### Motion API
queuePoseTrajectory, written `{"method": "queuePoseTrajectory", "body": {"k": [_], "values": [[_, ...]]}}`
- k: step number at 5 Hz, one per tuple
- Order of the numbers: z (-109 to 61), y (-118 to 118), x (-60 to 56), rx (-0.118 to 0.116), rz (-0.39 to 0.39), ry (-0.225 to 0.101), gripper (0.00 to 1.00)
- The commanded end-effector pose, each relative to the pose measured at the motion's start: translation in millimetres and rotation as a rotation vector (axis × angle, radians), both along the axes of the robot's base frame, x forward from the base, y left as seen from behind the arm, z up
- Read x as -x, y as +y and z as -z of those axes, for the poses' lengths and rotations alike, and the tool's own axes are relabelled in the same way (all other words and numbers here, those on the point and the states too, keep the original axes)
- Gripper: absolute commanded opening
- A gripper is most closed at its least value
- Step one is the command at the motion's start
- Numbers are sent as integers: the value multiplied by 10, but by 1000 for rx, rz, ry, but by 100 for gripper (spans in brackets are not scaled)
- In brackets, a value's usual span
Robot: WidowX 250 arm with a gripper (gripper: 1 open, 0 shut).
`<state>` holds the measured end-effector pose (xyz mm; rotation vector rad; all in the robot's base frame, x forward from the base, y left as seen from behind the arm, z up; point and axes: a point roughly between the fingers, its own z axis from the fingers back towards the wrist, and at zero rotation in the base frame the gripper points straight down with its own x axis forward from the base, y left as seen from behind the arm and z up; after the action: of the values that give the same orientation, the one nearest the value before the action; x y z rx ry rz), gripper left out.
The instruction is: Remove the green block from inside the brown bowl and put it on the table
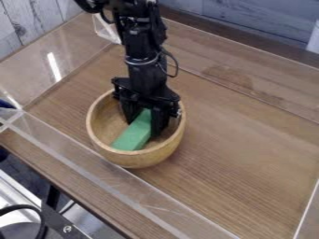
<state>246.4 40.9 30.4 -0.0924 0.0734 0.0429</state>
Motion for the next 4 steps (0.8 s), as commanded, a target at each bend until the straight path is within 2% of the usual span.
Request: {"method": "queuePoseTrajectory", "body": {"k": [1, 4], "values": [[-207, -3, -141, -9, -2, -75, 0], [-338, -33, -169, 10, -9, -79, 0]]}}
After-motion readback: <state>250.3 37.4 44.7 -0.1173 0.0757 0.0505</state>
